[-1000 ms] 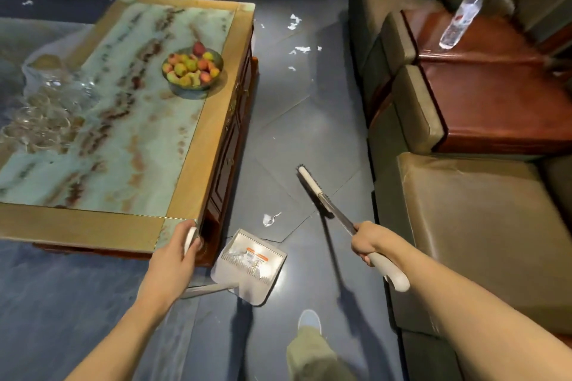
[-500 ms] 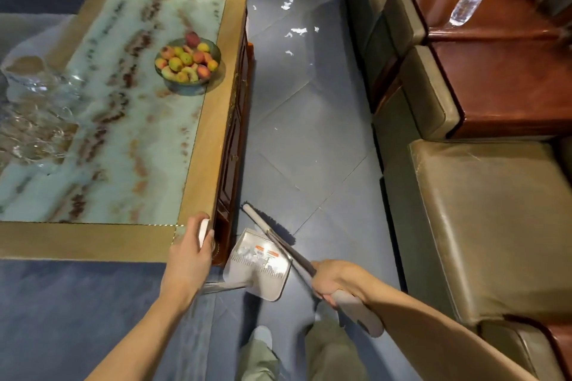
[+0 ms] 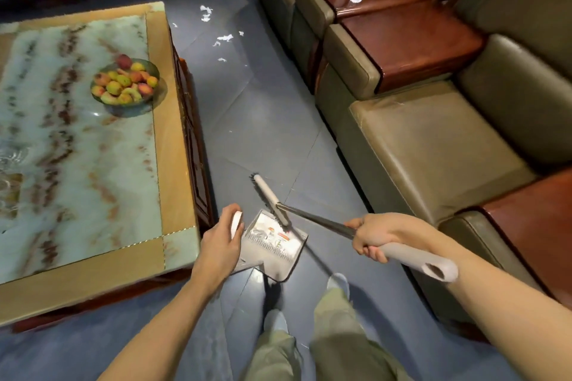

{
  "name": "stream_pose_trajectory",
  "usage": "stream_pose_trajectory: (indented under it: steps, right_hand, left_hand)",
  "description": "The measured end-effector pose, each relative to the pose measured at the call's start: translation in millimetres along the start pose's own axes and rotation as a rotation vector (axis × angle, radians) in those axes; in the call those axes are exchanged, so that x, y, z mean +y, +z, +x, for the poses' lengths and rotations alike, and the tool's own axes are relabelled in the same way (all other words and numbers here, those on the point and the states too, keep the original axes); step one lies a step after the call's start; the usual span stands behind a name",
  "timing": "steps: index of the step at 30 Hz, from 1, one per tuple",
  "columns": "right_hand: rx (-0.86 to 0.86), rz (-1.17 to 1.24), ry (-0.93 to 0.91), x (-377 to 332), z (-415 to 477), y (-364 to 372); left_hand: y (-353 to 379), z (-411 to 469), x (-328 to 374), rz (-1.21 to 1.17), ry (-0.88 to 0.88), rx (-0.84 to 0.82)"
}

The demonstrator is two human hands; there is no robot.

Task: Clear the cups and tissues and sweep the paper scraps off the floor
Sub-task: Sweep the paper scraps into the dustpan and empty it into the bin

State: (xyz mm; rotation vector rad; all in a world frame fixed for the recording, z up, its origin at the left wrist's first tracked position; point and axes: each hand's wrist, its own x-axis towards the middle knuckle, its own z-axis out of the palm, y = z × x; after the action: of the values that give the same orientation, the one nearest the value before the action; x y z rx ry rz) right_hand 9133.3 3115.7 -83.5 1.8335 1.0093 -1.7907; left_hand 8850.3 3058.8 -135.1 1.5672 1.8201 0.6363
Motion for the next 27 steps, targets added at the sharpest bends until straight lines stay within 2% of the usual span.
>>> stream_pose_trajectory:
  steps: [4, 7, 11, 14, 19, 24, 27]
  right_hand:
    - [0.142, 0.078, 0.0, 37.5, 1.2, -8.9]
    - [0.268, -0.05, -0.024, 67.8, 4.6, -8.6]
    - [0.4, -0.165, 0.039, 102.0, 13.7, 1.6]
    - [0.351, -0.088, 0.061, 116.2, 36.2, 1.6]
    - [0.175, 0.046, -0.066, 107.7, 56.6, 5.9]
    - [0.076, 0.065, -0.194, 86.1, 37.0, -51.6]
    - [0.118, 0.027, -0.192, 58.6, 15.5, -88.9]
  left_hand:
    - [15.7, 13.7, 19.4, 0.063, 0.088, -0.111]
    - [35.0, 26.6, 36.7, 0.125, 0.169, -0.208]
    - [62.6, 46.9, 59.6, 0.2, 0.254, -0.269]
    - [80.8, 64.0, 76.3, 0.218, 0.259, -0.267]
    - [93.1, 88.7, 97.3, 0.224, 0.202, -0.242]
    - [91.2, 97.8, 110.2, 0.223, 0.171, -0.171]
    - [78.0, 113.5, 115.4, 0.187, 0.109, -0.082]
